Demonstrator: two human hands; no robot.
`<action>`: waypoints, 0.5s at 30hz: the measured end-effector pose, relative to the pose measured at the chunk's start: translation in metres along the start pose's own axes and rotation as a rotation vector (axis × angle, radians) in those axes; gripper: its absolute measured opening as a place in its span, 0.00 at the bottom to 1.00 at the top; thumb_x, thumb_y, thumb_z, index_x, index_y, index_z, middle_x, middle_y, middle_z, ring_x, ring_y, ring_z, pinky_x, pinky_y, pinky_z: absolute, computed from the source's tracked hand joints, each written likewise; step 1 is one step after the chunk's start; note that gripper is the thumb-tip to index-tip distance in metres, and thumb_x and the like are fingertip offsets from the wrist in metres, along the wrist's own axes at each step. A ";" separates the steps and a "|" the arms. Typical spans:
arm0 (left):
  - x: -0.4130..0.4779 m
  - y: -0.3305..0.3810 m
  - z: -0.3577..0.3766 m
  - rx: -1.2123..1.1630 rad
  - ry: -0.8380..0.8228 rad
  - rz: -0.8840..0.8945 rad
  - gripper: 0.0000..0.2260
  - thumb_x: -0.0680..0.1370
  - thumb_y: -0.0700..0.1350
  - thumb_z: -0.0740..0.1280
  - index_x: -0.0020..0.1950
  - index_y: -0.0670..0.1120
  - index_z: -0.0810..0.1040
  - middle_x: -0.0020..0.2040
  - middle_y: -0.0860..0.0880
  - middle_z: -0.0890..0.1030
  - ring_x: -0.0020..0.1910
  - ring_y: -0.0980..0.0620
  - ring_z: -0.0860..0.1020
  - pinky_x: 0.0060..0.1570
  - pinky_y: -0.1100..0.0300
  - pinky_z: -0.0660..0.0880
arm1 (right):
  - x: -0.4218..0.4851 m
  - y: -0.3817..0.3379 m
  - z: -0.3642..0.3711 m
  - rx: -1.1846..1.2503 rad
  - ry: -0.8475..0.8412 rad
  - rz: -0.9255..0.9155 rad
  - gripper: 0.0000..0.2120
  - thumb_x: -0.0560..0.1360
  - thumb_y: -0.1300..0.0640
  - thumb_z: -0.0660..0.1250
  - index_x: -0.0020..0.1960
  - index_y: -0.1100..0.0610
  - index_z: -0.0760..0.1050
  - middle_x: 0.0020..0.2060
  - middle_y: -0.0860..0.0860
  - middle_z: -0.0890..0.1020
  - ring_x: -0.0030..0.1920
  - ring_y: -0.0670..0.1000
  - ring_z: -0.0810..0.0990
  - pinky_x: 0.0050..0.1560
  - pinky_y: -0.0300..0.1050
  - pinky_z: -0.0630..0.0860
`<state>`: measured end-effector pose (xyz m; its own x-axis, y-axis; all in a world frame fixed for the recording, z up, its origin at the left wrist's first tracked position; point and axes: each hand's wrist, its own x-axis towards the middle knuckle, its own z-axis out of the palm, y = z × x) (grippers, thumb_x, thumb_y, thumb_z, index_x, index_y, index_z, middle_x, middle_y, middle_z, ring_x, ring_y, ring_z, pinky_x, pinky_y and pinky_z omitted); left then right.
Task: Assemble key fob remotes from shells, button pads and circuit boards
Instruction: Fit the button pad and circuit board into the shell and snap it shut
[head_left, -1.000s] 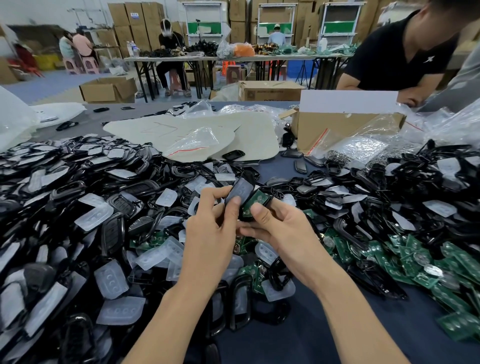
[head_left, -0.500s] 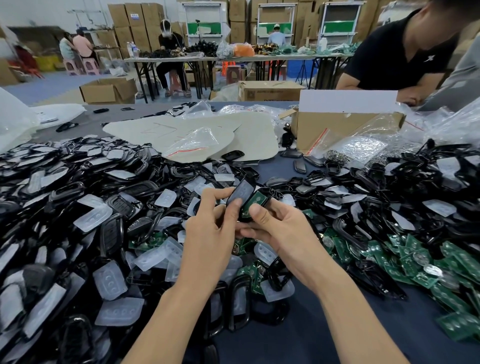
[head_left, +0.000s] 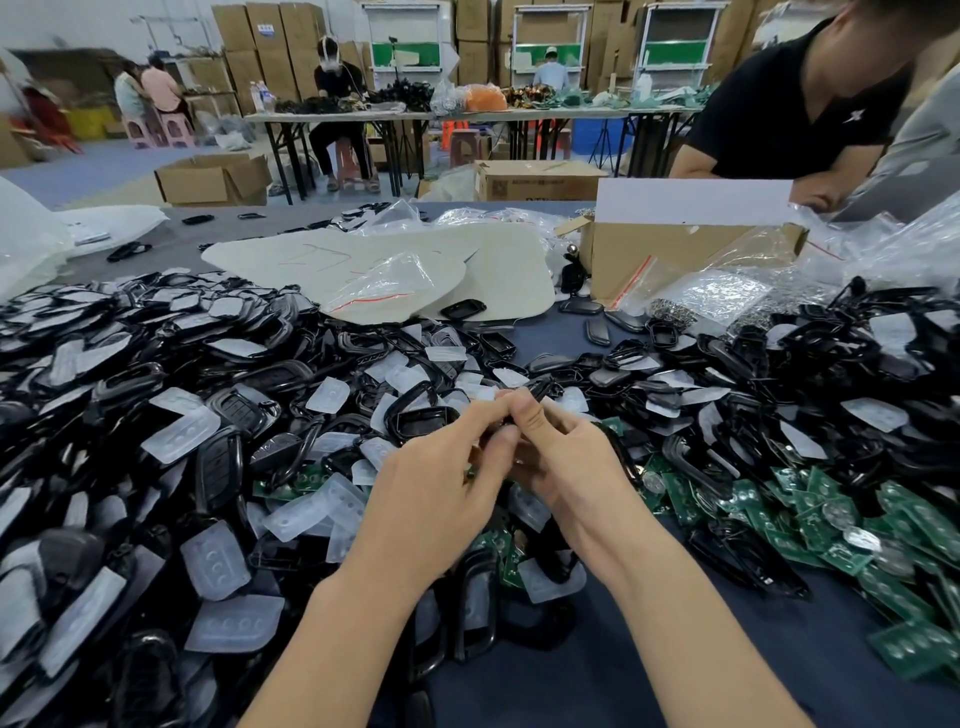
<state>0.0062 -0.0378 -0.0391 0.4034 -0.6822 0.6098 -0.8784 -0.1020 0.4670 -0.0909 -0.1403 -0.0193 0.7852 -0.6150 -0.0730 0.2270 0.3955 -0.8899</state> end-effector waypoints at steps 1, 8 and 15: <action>0.001 0.000 0.000 0.074 0.025 0.030 0.14 0.82 0.58 0.59 0.68 0.63 0.70 0.44 0.63 0.78 0.36 0.63 0.73 0.31 0.65 0.71 | 0.001 0.000 0.000 0.034 0.003 0.010 0.25 0.70 0.45 0.72 0.58 0.63 0.81 0.52 0.59 0.86 0.52 0.56 0.86 0.52 0.46 0.83; 0.004 -0.007 0.012 0.193 0.139 0.104 0.16 0.80 0.46 0.67 0.68 0.52 0.77 0.64 0.53 0.77 0.61 0.52 0.75 0.47 0.60 0.77 | 0.001 0.009 0.010 0.224 -0.030 0.133 0.28 0.69 0.42 0.70 0.59 0.62 0.81 0.53 0.57 0.86 0.53 0.52 0.86 0.52 0.42 0.83; 0.002 0.000 0.005 0.019 0.145 0.082 0.20 0.78 0.40 0.58 0.67 0.50 0.78 0.57 0.56 0.82 0.57 0.56 0.78 0.57 0.64 0.75 | 0.000 0.009 0.010 0.195 -0.062 0.178 0.29 0.69 0.40 0.70 0.57 0.64 0.82 0.45 0.56 0.84 0.50 0.53 0.85 0.49 0.43 0.82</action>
<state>0.0055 -0.0428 -0.0407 0.3617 -0.5776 0.7318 -0.9140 -0.0649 0.4005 -0.0832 -0.1297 -0.0224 0.8550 -0.4836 -0.1875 0.1841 0.6210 -0.7619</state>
